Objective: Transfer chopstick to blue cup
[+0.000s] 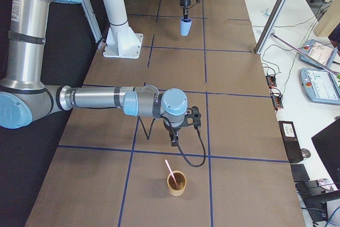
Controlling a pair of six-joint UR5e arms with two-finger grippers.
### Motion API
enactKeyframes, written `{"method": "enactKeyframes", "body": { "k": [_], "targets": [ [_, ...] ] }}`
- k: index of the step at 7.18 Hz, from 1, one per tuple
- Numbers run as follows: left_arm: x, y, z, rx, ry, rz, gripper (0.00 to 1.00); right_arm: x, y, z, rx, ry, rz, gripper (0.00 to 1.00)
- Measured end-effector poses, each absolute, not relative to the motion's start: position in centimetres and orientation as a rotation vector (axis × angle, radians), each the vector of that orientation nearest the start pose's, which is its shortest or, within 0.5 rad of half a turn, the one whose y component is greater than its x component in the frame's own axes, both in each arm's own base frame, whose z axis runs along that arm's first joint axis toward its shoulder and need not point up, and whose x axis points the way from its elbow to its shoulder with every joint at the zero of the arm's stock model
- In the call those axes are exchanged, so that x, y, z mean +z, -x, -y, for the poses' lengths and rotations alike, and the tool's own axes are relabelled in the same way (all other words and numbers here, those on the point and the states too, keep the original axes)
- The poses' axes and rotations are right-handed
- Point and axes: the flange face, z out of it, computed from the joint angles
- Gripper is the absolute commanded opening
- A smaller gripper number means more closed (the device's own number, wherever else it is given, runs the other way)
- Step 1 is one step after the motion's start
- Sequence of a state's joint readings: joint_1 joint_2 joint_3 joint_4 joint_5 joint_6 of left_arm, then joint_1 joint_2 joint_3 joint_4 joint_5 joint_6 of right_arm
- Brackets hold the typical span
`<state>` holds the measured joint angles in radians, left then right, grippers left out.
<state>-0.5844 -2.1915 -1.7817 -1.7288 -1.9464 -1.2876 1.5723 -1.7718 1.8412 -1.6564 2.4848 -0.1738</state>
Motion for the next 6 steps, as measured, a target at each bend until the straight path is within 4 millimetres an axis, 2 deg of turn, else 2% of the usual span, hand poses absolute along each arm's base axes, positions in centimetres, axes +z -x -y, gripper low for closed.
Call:
{"method": "enactKeyframes", "body": {
  "k": [1, 2, 3, 5, 6],
  "targets": [
    [16.5, -51.8, 42.3, -0.086, -0.151, -0.996, 0.0, 61.3, -5.4, 40.5, -0.151, -0.066, 0.925, 1.0],
    [16.1, -54.6, 41.4, -0.081, -0.181, -0.961, 0.0, 61.4, -5.4, 40.5, -0.15, -0.063, 0.931, 1.0],
    [16.2, -56.4, 40.9, -0.057, -0.212, -0.931, 0.0, 61.4, -5.3, 40.4, -0.149, -0.061, 0.932, 1.0],
    [16.9, -58.2, 40.7, -0.003, -0.248, -0.892, 0.03, 61.5, -5.3, 40.4, -0.149, -0.059, 0.933, 1.0],
    [16.9, -58.7, 40.6, 0.006, -0.25, -0.888, 0.35, 61.5, -5.2, 40.4, -0.15, -0.059, 0.933, 1.0]
  ]
}}
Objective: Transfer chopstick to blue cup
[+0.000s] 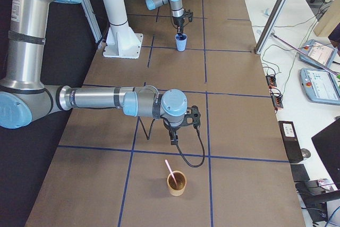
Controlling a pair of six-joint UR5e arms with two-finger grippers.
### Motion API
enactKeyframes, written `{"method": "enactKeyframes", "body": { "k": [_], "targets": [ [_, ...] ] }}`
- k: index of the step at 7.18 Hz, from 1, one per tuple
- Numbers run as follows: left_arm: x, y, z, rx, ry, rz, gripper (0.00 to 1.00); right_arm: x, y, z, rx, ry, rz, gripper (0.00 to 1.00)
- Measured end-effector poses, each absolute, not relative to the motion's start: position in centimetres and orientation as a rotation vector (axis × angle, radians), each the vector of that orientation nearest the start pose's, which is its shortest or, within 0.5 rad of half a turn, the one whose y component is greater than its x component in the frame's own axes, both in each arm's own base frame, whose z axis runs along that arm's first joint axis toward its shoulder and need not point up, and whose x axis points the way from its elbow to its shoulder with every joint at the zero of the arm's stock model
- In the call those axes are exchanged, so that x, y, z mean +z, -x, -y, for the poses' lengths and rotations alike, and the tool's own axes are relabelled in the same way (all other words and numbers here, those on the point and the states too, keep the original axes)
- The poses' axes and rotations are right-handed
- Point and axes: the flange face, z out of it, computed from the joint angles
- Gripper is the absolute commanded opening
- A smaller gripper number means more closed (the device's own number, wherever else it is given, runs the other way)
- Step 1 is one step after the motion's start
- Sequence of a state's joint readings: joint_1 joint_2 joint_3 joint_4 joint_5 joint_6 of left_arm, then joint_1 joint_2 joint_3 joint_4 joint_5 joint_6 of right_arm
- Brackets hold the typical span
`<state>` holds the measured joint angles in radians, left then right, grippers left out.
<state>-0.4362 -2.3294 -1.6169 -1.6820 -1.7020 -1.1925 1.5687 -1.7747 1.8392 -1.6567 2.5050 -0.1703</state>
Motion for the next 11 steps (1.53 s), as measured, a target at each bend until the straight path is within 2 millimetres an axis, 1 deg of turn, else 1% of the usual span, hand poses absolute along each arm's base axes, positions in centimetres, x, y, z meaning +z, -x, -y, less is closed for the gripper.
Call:
{"method": "enactKeyframes", "body": {
  "k": [1, 3, 4, 5, 6, 7, 8, 9, 10, 11],
  "targets": [
    [16.9, -58.8, 40.6, 0.01, -0.252, -0.887, 0.99, 61.5, -5.2, 40.4, -0.151, -0.058, 0.934, 1.0],
    [16.5, -58.6, 40.6, 0.007, -0.256, -0.895, 1.0, 61.5, -5.1, 40.4, -0.153, -0.058, 0.935, 1.0],
    [16.0, -58.0, 40.6, 0.002, -0.262, -0.908, 1.0, 61.4, -5.0, 40.4, -0.153, -0.058, 0.944, 1.0],
    [14.7, -56.1, 41.2, -0.013, -0.276, -0.932, 1.0, 61.3, -5.0, 40.4, -0.154, -0.06, 0.955, 1.0],
    [13.8, -52.8, 42.8, -0.04, -0.273, -0.948, 1.0, 61.2, -5.1, 40.1, -0.155, -0.062, 0.945, 0.99],
    [13.8, -49.3, 45.0, -0.072, -0.244, -0.947, 1.0, 61.8, -5.7, 39.3, -0.142, -0.054, 0.9, 0.97],
    [14.3, -46.3, 47.2, -0.108, -0.223, -0.943, 1.0, 63.1, -7.3, 38.2, -0.091, -0.037, 0.843, 0.96],
    [15.7, -44.6, 48.5, -0.134, -0.211, -0.927, 1.0, 64.5, -9.8, 37.1, 0.005, -0.022, 0.817, 0.96],
    [17.7, -43.7, 49.3, -0.15, -0.201, -0.905, 1.0, 65.4, -12.0, 36.2, 0.155, 0.011, 0.814, 0.97],
    [18.6, -43.1, 49.8, -0.16, -0.2, -0.895, 1.0, 65.8, -13.2, 35.6, 0.325, 0.064, 0.816, 0.96]
  ]
}}
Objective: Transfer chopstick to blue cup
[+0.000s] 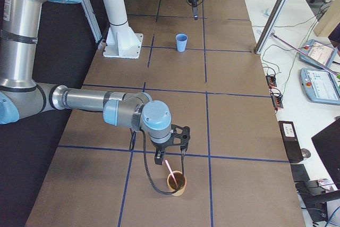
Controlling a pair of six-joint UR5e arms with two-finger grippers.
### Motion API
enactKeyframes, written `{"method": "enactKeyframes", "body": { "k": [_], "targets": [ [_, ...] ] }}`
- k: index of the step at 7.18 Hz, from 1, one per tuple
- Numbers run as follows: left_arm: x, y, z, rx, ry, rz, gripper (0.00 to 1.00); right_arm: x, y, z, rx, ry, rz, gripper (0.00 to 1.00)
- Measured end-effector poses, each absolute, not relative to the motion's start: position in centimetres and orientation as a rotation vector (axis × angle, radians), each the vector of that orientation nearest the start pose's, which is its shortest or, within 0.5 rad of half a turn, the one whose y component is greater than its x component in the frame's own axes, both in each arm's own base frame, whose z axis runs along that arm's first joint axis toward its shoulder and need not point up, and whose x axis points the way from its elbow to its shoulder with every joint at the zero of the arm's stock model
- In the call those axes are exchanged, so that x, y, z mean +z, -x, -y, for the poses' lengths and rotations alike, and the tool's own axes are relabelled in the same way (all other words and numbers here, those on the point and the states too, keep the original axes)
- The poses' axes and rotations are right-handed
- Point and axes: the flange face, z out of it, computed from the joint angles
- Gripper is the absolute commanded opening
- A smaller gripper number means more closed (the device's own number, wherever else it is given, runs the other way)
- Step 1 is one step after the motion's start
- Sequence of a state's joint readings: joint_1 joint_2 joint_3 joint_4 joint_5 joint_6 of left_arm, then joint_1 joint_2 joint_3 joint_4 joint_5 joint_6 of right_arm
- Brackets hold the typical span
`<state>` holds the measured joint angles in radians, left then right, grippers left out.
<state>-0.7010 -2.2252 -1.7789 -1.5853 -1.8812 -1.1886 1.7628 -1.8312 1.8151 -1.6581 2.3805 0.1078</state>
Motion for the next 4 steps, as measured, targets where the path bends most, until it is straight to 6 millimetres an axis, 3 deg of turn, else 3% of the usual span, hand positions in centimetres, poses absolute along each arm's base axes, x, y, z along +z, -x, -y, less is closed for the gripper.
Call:
{"method": "enactKeyframes", "body": {
  "k": [1, 4],
  "targets": [
    [18.8, -42.7, 49.9, -0.165, -0.201, -0.894, 1.0, 66.3, -13.7, 35.6, 0.44, 0.11, 0.816, 0.94],
    [18.9, -42.2, 49.7, -0.168, -0.207, -0.897, 1.0, 69.3, -14.5, 39.5, 0.627, 0.215, 0.806, 0.95]
  ]
}}
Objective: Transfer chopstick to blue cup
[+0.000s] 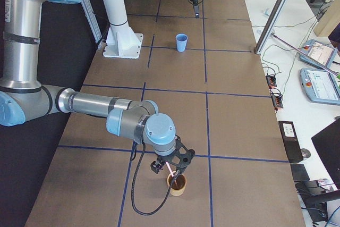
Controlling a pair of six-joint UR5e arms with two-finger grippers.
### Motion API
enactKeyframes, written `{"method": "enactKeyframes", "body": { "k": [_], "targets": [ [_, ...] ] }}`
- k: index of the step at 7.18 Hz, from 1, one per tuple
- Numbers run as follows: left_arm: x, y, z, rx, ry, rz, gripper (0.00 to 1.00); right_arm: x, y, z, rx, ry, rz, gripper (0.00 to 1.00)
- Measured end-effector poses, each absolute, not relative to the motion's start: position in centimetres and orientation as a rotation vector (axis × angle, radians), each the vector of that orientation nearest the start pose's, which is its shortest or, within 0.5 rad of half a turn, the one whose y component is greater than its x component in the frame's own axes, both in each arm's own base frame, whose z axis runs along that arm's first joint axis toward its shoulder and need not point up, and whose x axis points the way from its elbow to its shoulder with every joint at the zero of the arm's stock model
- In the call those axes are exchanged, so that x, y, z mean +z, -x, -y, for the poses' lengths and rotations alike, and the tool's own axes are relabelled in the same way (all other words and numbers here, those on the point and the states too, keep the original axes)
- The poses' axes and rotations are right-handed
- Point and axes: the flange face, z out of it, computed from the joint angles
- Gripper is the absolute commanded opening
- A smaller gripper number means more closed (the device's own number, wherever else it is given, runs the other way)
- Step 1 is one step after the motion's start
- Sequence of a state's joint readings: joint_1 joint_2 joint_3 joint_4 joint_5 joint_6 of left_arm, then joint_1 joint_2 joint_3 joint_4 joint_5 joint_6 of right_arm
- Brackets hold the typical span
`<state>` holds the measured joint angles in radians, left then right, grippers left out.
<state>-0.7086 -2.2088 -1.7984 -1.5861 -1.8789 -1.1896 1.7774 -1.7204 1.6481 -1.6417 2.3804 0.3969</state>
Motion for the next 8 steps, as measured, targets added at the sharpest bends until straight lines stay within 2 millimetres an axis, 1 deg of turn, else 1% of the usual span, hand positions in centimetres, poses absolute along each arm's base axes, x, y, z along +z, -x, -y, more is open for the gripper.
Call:
{"method": "enactKeyframes", "body": {
  "k": [1, 4, 6, 7, 8],
  "targets": [
    [18.6, -42.0, 49.6, -0.171, -0.211, -0.903, 1.0, 69.9, -14.3, 40.3, 0.644, 0.227, 0.803, 0.95],
    [18.1, -41.1, 48.9, -0.172, -0.224, -0.919, 1.0, 70.1, -12.8, 41.6, 0.667, 0.265, 0.802, 0.93],
    [18.5, -40.0, 47.9, -0.17, -0.229, -0.928, 1.0, 71.1, -11.7, 41.7, 0.656, 0.299, 0.807, 0.86],
    [18.6, -39.8, 47.7, -0.168, -0.23, -0.93, 1.0, 71.5, -11.4, 41.5, 0.654, 0.309, 0.81, 0.74],
    [18.6, -39.7, 47.5, -0.167, -0.231, -0.932, 1.0, 71.8, -11.2, 41.3, 0.651, 0.318, 0.81, 0.51]
  ]
}}
